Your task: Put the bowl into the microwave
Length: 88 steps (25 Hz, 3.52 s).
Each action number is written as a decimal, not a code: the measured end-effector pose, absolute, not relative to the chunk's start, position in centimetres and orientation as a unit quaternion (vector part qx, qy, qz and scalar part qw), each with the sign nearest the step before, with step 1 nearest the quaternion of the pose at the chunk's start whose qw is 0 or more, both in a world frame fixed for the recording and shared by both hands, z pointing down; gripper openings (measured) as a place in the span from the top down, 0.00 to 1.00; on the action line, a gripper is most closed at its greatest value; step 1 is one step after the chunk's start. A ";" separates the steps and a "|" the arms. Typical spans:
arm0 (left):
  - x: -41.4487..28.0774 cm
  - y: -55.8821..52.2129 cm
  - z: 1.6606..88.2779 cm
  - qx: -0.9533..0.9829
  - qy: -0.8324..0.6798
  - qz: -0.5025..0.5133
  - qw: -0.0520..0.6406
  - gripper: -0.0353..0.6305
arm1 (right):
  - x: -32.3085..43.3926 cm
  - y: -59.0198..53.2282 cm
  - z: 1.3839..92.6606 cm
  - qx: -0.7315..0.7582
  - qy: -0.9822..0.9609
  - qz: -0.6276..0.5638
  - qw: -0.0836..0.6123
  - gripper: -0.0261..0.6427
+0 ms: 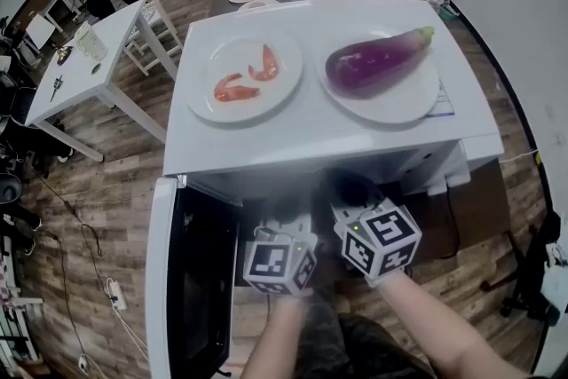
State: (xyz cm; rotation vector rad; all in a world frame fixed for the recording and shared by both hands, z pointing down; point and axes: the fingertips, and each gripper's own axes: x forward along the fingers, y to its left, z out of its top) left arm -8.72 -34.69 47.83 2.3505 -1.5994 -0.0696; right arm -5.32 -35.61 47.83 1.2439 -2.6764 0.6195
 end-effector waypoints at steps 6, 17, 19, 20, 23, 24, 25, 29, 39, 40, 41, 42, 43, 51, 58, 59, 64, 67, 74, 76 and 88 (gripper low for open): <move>-8.6 -34.8 47.7 0.817 -0.557 -0.027 0.148 0.95 | -5.3 -35.7 47.9 0.416 -0.884 0.205 0.061 0.95; -8.2 -34.1 47.9 0.818 -0.557 -0.027 0.144 0.95 | -5.4 -34.9 47.7 0.399 -0.895 0.191 0.052 0.95; -8.1 -33.9 47.9 0.819 -0.556 -0.030 0.140 0.95 | -5.4 -34.5 47.5 0.393 -0.898 0.192 0.039 0.95; -8.1 -33.8 47.8 0.819 -0.555 -0.031 0.138 0.95 | -5.5 -34.3 47.4 0.388 -0.900 0.193 0.035 0.95; -7.9 -33.2 47.4 0.819 -0.556 -0.032 0.136 0.95 | -5.5 -33.7 47.5 0.384 -0.904 0.185 0.045 0.95; -7.8 -33.0 47.4 0.820 -0.555 -0.031 0.135 0.95 | -5.3 -33.5 47.7 0.386 -0.903 0.183 0.052 0.95; -7.7 -32.8 47.4 0.821 -0.554 -0.030 0.135 0.95 | -5.2 -33.4 47.9 0.387 -0.902 0.184 0.057 0.95; -7.3 -31.9 47.7 0.823 -0.551 -0.020 0.138 0.95 | -4.8 -32.5 47.7 0.382 -0.902 0.193 0.049 0.96; -6.4 -29.0 45.4 0.829 -0.544 -0.029 0.123 0.95 | -4.4 -29.4 45.3 0.357 -0.914 0.188 0.043 0.96; -6.3 -28.6 45.2 0.830 -0.544 -0.028 0.122 0.95 | -4.3 -29.1 45.0 0.355 -0.914 0.189 0.042 0.96; -6.3 -28.3 44.9 0.830 -0.544 -0.024 0.119 0.95 | -4.2 -28.7 44.8 0.354 -0.915 0.189 0.042 0.96; -6.3 -28.0 44.6 0.831 -0.544 -0.022 0.117 0.95 | -4.1 -28.4 44.5 0.352 -0.916 0.189 0.042 0.96; -6.2 -27.7 44.3 0.831 -0.543 -0.021 0.115 0.95 | -4.1 -28.0 44.3 0.350 -0.917 0.188 0.043 0.96; -5.6 -24.3 43.3 0.834 -0.538 -0.023 0.122 0.95 | -3.9 -24.2 42.9 0.334 -0.927 0.157 0.068 0.96; -5.3 -22.0 41.5 0.832 -0.539 -0.026 0.130 0.95 | -3.6 -21.8 41.3 0.321 -0.931 0.157 0.069 0.96; -5.2 -21.7 41.2 0.832 -0.539 -0.027 0.131 0.95 | -3.5 -21.5 41.1 0.320 -0.932 0.157 0.068 0.96; -5.1 -20.4 40.0 0.832 -0.539 -0.033 0.130 0.95 | -3.5 -19.9 39.7 0.308 -0.937 0.152 0.065 0.96; -4.9 -19.5 39.3 0.832 -0.538 -0.028 0.127 0.95 | -3.3 -18.8 39.0 0.301 -0.939 0.152 0.065 0.96; -4.0 -17.6 37.8 0.838 -0.531 -0.025 0.121 0.95 | -2.4 -16.6 37.5 0.294 -0.940 0.160 0.060 0.96; -3.6 -16.8 37.0 0.841 -0.527 -0.026 0.121 0.95 | -2.1 -15.8 37.0 0.293 -0.941 0.161 0.059 0.96; -2.8 -13.0 35.6 0.840 -0.525 -0.034 0.132 0.95 | -1.3 -11.6 35.4 0.279 -0.945 0.161 0.065 0.96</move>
